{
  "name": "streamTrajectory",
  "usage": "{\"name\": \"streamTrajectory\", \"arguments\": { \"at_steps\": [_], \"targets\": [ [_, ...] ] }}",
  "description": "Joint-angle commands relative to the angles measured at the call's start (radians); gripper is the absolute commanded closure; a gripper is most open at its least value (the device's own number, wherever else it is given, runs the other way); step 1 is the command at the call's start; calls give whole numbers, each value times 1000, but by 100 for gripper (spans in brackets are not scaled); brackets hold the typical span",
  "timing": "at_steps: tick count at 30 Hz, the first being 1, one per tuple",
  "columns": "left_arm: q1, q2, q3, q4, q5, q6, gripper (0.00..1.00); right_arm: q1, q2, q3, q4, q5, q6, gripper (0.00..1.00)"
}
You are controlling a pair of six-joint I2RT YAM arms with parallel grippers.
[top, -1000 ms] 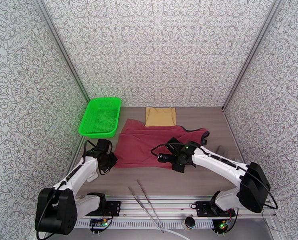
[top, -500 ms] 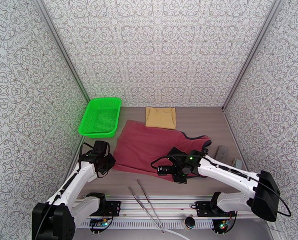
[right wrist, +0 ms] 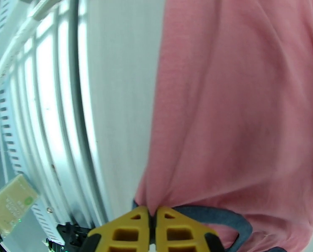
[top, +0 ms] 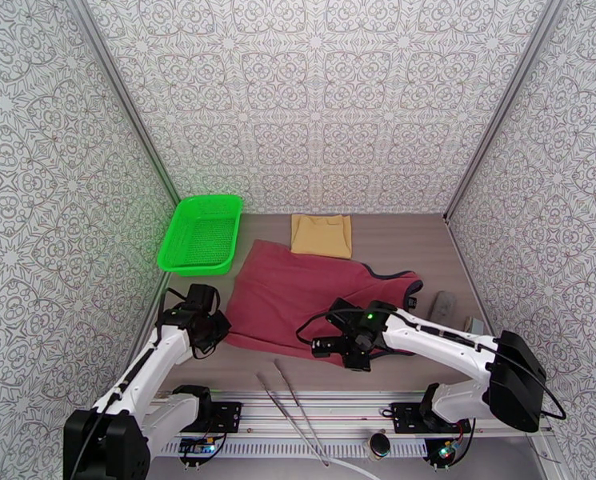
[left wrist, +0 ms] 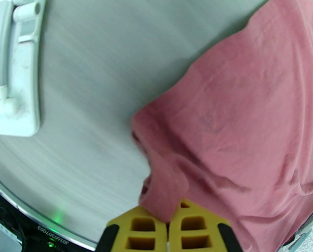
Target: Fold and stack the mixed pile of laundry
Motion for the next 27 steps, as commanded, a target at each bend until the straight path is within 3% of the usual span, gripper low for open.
{"name": "streamTrajectory", "arguments": {
  "at_steps": [1,5,13,20,27],
  "targets": [
    [16,-42,44,-66,-40,28,100,31,-39,2,-39,-114,-17,100],
    [26,-54,36,-69,-38,31,100,44,-40,-1,-46,-153,-22,100],
    [54,-10,44,-38,-21,44,100,44,-28,-15,-26,-94,-29,100],
    [74,1,102,-66,-38,68,100,43,12,-7,-66,-226,-35,100],
    [92,19,104,-48,-30,82,100,41,74,7,-56,-101,-28,100]
  ]
}}
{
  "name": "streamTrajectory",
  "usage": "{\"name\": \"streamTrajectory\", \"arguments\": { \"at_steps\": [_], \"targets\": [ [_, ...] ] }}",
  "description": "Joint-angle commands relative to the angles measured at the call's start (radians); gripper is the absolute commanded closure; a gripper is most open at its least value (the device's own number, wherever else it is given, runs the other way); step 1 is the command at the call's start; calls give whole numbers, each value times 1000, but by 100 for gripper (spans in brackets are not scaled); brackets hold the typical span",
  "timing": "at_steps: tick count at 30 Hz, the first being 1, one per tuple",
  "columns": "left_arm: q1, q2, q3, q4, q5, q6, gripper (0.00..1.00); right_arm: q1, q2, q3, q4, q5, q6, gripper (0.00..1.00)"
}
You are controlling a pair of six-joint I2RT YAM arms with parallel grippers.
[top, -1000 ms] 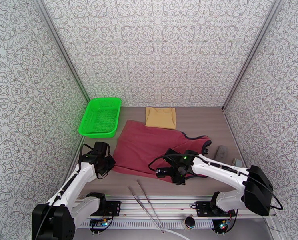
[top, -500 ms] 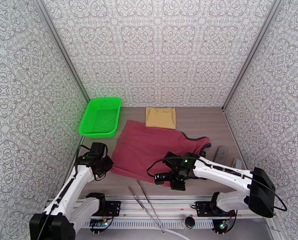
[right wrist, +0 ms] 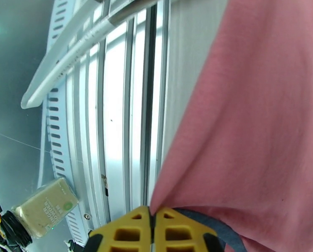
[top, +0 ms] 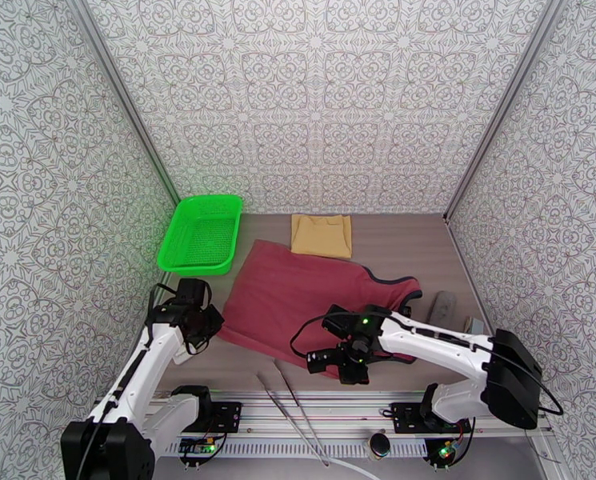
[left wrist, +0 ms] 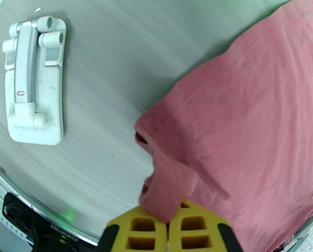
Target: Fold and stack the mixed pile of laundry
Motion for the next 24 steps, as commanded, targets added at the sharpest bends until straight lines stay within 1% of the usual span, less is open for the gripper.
{"name": "streamTrajectory", "arguments": {
  "at_steps": [1,4,7,11,19,24],
  "targets": [
    [20,18,28,4,-13,25,100,-1,20,7,-23,83,1,100],
    [25,58,52,19,-13,36,100,-37,12,7,8,147,14,100],
    [26,106,80,37,-13,46,100,-69,3,13,38,186,16,100],
    [26,183,108,67,-17,59,100,-96,21,18,65,205,7,100],
    [26,356,165,150,-8,74,100,-147,111,36,101,265,11,100],
    [24,440,214,174,-1,83,100,-170,127,35,113,296,18,100]
  ]
}}
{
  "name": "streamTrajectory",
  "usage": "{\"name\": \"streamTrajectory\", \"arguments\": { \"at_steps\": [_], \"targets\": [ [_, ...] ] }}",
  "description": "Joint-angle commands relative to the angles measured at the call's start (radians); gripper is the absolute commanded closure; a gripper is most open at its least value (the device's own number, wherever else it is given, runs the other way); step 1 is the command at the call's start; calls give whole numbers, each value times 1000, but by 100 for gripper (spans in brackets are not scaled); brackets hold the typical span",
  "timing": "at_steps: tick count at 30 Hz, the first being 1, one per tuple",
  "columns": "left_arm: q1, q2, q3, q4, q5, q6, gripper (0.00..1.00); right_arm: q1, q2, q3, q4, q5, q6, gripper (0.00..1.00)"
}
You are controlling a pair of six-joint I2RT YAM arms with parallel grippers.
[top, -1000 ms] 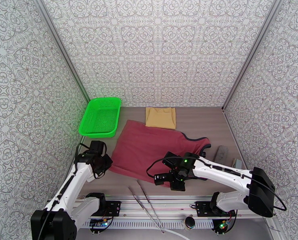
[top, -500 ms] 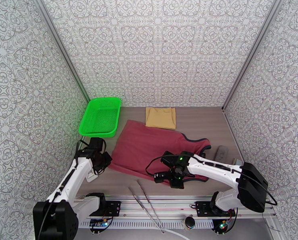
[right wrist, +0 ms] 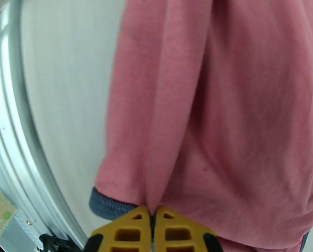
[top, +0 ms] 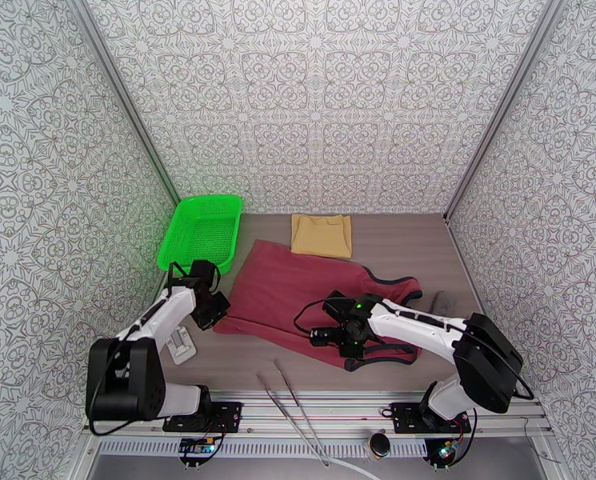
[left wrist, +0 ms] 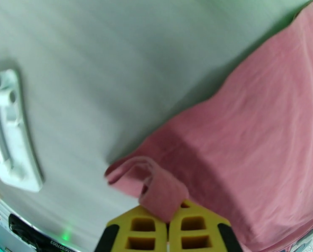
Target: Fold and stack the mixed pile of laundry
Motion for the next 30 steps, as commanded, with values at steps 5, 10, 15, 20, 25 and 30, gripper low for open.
{"name": "streamTrajectory", "arguments": {
  "at_steps": [5,10,15,20,25,30],
  "targets": [
    [7,93,88,67,-15,30,100,-40,2,17,-8,88,26,100],
    [-6,147,114,82,-12,26,100,-56,6,13,3,95,27,100],
    [-31,190,153,79,-15,24,100,-62,11,11,4,119,36,100],
    [-55,210,195,57,-42,24,100,-68,3,3,10,129,43,100],
    [-63,252,220,50,-52,29,98,-70,11,-1,17,130,47,100],
    [-69,285,228,60,-55,27,93,-78,20,-3,28,139,52,100]
  ]
}}
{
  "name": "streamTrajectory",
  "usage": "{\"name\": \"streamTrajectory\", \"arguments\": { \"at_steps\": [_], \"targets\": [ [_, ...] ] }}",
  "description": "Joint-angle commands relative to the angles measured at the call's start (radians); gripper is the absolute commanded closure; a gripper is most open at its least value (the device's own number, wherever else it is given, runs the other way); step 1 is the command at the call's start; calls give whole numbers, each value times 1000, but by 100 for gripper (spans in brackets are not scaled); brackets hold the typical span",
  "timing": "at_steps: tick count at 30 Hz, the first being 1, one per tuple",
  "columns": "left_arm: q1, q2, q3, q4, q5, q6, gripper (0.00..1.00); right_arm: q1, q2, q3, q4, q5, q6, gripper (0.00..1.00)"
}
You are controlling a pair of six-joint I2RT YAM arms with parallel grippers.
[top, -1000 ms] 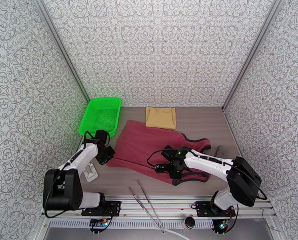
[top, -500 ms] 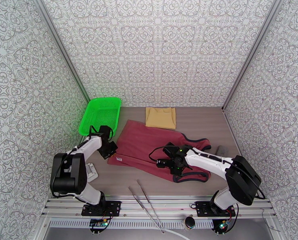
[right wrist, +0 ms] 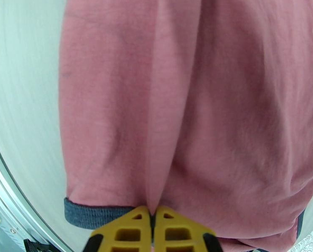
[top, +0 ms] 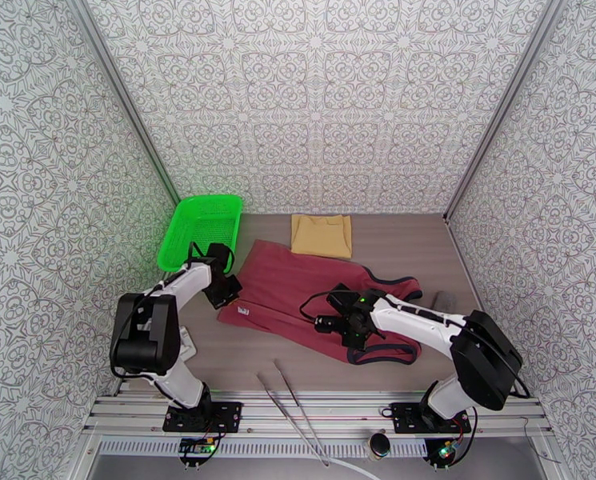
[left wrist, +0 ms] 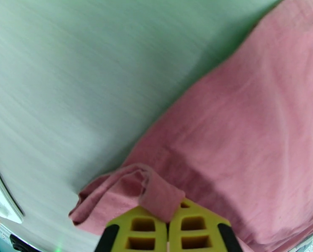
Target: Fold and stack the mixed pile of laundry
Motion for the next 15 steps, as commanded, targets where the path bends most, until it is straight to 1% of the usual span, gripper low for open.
{"name": "streamTrajectory", "arguments": {
  "at_steps": [1,3,5,6,8,10,15],
  "targets": [
    [-7,28,32,15,-58,9,90,-17,15,-3,-23,37,19,100],
    [-11,36,36,13,-62,9,79,-19,16,-2,-21,42,23,100],
    [-16,39,42,13,-65,9,62,-20,18,-4,-18,45,24,100],
    [-18,41,46,9,-67,10,56,-19,19,-5,-18,47,26,100],
    [-22,37,53,2,-75,11,48,-21,22,-6,-14,50,32,100],
    [-29,28,58,-7,-84,12,43,-21,27,-9,-8,56,38,100],
    [-37,-3,60,-29,-121,15,38,-21,46,-11,10,86,48,100]
  ]
}}
